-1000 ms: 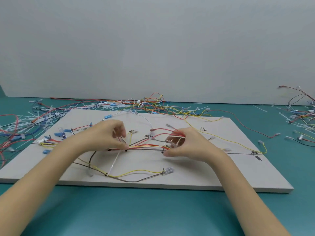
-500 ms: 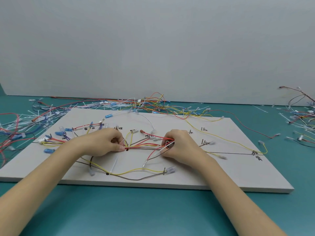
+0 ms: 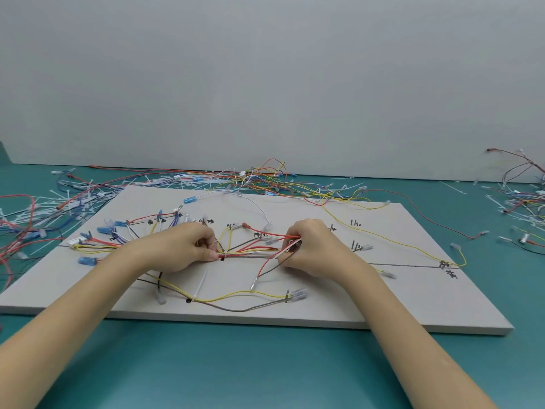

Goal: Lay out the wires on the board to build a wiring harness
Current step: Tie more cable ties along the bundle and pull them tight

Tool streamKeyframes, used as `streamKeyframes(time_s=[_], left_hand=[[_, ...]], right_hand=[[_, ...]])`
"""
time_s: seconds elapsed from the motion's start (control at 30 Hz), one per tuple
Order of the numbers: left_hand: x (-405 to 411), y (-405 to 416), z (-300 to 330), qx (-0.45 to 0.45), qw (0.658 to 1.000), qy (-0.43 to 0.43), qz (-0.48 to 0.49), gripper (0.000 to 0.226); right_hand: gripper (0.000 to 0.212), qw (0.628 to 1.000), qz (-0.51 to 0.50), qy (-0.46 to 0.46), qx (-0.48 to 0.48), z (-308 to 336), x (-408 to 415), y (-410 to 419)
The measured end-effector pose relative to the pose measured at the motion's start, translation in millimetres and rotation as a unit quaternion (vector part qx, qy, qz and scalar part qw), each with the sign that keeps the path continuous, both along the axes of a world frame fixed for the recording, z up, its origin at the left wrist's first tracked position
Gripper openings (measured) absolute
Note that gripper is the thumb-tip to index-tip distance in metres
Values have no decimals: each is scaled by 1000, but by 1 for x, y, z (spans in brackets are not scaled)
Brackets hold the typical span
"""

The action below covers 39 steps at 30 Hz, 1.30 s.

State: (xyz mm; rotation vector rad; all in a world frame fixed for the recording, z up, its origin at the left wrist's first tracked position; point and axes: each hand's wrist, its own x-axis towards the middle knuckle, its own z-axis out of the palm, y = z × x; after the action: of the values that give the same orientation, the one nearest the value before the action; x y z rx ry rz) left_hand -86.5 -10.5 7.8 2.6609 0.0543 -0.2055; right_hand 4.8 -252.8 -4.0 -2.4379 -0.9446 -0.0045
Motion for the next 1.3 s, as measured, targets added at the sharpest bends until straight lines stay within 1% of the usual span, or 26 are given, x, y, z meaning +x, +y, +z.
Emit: streamKeyframes(time_s=[0.13, 0.2, 0.3, 0.4, 0.5, 0.6, 0.63, 0.73, 0.77, 0.8, 0.87, 0.9, 0.93, 0.97, 1.03, 1.07, 1.1, 1.13, 1.2, 1.27, 1.3], left_hand=[[-1, -7, 1, -14, 1000, -5, -3, 11], [1, -21, -2, -28, 999, -15, -14, 10], [5, -52, -8, -33, 998, -48, -33, 10], [14, -82, -12, -11, 996, -73, -55, 11], [23, -102, -13, -31, 995, -68, -64, 10], [27, -112, -16, -29, 994, -89, -61, 10], [26, -112, -17, -43, 992, -99, -58, 10], [22, -105, -15, -122, 982, -131, -56, 12], [21, -100, -13, -135, 977, -154, -52, 14], [21, -95, -9, -143, 972, -184, -40, 16], [22, -81, -1, -160, 952, -259, 19, 27], [22, -72, 3, -169, 940, -291, 54, 32], [21, -62, 8, -174, 932, -309, 79, 32], [19, -51, 11, -172, 932, -306, 91, 27], [15, -32, 12, -146, 955, -246, 76, 11], [12, -24, 10, -121, 969, -207, 60, 10], [8, -20, 7, -96, 980, -170, 46, 10], [4, -18, 4, -84, 986, -139, 34, 12], [-3, -19, -2, -93, 990, -102, 19, 21], [-6, -21, -4, -106, 990, -97, 15, 26], [-6, -22, -3, -102, 990, -99, 10, 24]], right_hand=[[23, 1000, -5, 11, -10, 3, 2, -6], [27, 999, -24, 37, -8, 6, 6, -20], [29, 995, -70, 68, -33, 14, 12, -49], [19, 987, -105, 107, -65, 22, 19, -73], [10, 976, -133, 140, -102, 30, 23, -87], [2, 970, -160, 134, -126, 37, 21, -92], [5, 971, -160, 120, -132, 38, 20, -91], [19, 977, -143, 54, -149, 39, 13, -81], [27, 977, -135, 29, -163, 39, 9, -77], [42, 975, -126, 12, -181, 38, 6, -73], [75, 973, -101, -23, -207, 38, -3, -64], [86, 975, -84, -40, -203, 39, -8, -59], [92, 978, -65, -50, -189, 39, -13, -55], [95, 983, -47, -44, -171, 39, -16, -52], [93, 992, -24, 24, -119, 40, -21, -47], [90, 993, -21, 63, -94, 39, -22, -45], [83, 993, -18, 82, -82, 38, -22, -43], [75, 993, -16, 77, -90, 36, -23, -39], [57, 989, -9, 17, -146, 30, -22, -32], [45, 982, -3, -32, -184, 27, -23, -26], [40, 982, -3, -39, -187, 26, -23, -24]])
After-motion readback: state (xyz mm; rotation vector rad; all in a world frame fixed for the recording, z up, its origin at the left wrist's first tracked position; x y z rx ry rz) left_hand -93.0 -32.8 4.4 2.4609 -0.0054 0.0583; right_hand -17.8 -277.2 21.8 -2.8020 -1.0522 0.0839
